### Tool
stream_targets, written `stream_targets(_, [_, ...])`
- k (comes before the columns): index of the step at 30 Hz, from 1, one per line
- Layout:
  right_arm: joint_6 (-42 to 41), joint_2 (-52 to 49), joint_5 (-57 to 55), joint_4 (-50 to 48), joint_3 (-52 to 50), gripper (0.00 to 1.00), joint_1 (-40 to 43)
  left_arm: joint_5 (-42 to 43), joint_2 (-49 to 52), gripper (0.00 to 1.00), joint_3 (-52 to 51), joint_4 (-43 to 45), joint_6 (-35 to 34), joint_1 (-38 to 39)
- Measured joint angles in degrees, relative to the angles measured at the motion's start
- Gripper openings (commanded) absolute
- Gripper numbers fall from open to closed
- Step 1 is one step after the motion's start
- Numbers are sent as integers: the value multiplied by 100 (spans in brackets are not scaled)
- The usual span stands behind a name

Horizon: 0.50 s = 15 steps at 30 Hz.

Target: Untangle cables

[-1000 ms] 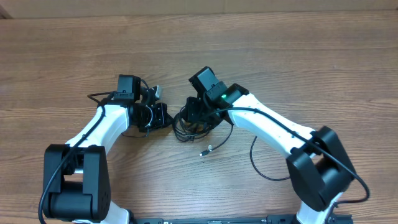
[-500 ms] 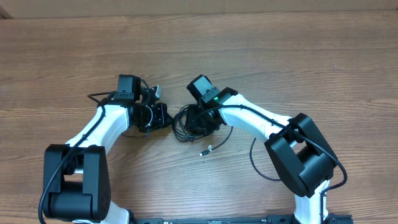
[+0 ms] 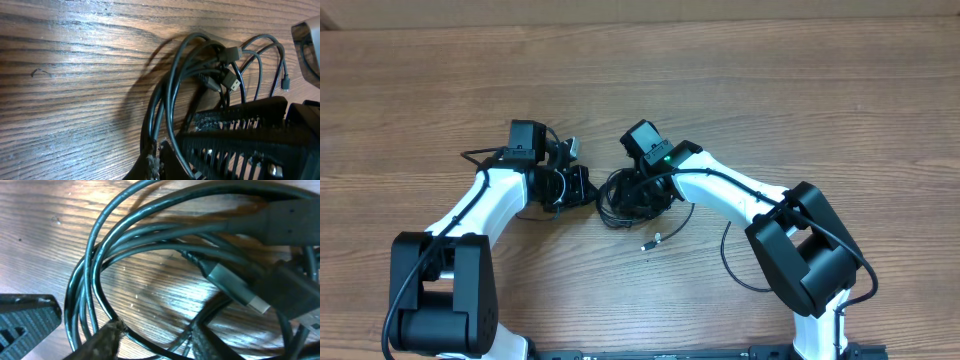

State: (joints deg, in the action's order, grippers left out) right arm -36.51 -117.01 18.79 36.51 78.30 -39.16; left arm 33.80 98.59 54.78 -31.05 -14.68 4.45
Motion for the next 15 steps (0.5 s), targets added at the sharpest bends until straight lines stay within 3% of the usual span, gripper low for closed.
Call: stream_targets(15, [485,0,236,-101,0,55,0,109,0,4,0,46,0,0])
